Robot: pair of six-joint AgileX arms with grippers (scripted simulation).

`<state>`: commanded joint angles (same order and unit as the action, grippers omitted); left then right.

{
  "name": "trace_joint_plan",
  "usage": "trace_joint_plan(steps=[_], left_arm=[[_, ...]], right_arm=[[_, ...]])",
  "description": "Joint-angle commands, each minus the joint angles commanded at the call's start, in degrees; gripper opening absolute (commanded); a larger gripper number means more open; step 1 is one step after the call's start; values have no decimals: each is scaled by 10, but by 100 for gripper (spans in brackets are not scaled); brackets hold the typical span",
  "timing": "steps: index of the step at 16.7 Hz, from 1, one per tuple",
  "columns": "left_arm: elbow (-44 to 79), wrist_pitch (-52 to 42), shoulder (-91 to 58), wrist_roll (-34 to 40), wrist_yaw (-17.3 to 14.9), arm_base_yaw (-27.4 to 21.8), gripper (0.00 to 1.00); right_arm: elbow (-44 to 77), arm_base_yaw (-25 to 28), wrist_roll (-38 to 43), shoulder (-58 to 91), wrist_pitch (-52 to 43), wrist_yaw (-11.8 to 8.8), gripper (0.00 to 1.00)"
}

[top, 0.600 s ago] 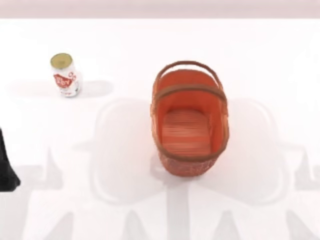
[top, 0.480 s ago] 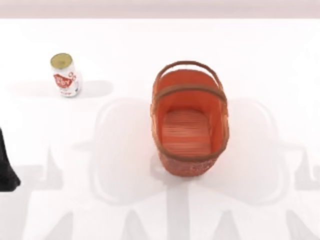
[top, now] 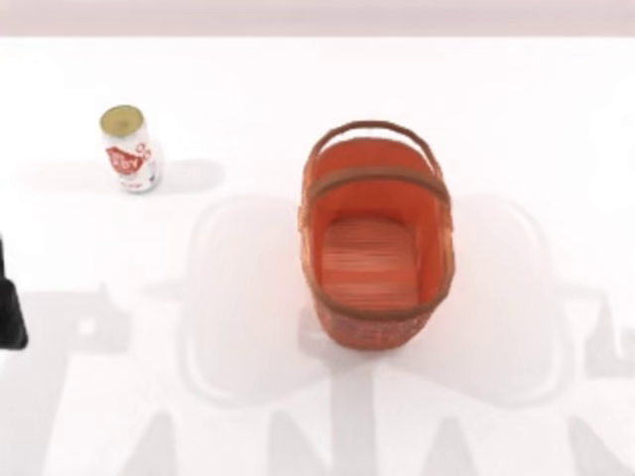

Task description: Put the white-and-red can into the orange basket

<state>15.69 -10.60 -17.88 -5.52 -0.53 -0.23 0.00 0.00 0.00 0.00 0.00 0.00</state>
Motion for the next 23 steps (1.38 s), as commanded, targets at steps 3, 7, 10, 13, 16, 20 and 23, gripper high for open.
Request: trace_joint_plan(steps=[3, 7, 10, 13, 16, 20, 23], left_arm=[[127, -74, -130, -38, -5, -2, 100], [337, -188, -332, -95, -14, -7, 100], [511, -277, -494, -140, -23, -13, 100], [687, -367, -658, -184, -32, -21, 100], [855, -456, -819, -228, -38, -30, 100], [1048, -567, -1016, -282, -42, -42, 100], [1160, -638, -1140, -316, -41, -50, 100]], right_arm=[[0, 0, 0, 0, 0, 0, 100], [0, 0, 0, 0, 0, 0, 100], [0, 0, 0, 0, 0, 0, 100], [0, 0, 0, 0, 0, 0, 100], [0, 0, 0, 0, 0, 0, 100], [0, 0, 0, 0, 0, 0, 100], [0, 0, 0, 0, 0, 0, 100]])
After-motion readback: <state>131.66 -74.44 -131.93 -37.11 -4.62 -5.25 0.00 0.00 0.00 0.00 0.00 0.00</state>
